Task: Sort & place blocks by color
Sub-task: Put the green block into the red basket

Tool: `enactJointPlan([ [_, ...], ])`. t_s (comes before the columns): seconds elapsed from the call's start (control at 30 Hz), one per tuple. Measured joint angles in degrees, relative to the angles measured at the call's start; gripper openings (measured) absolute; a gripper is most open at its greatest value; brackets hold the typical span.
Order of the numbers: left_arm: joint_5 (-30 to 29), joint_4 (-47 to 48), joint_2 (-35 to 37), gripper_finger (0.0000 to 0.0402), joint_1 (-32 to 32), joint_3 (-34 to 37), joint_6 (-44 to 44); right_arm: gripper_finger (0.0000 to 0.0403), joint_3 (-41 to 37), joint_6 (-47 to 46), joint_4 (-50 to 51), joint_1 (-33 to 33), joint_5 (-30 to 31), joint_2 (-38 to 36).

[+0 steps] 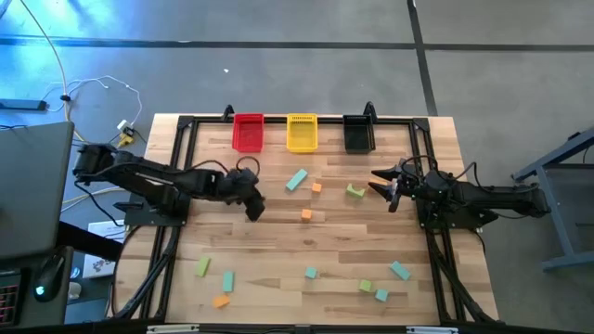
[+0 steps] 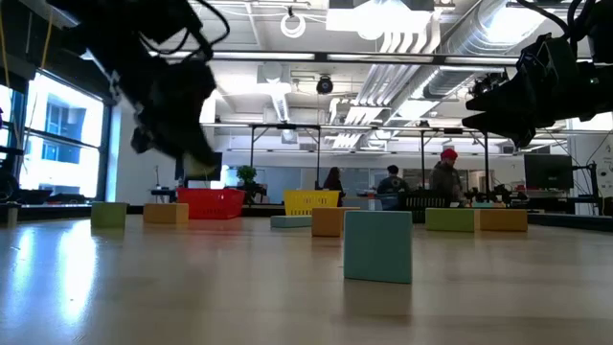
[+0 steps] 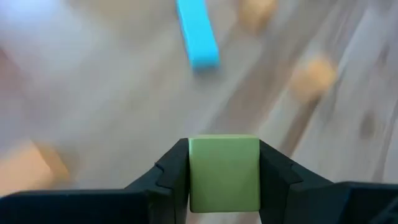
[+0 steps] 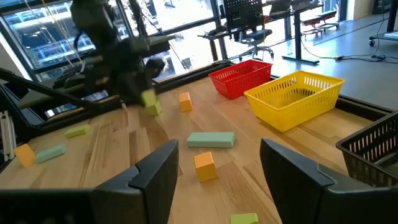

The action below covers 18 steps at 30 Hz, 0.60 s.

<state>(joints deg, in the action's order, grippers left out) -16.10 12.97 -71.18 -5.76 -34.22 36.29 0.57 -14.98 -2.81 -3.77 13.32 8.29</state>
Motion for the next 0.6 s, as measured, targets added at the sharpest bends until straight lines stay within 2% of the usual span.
enactJointPlan([
  [0.3,-11.2,-4.3,9.0,0.0107,-8.2,0.0,-10.3,0.0213,0.0,0.0,0.0,0.0,0.0,0.0],
  [0.6,-12.5,-7.2,8.3,0.0108,-22.4,0.0,-18.8,0.0213,0.0,0.0,0.0,0.0,0.0,0.0],
])
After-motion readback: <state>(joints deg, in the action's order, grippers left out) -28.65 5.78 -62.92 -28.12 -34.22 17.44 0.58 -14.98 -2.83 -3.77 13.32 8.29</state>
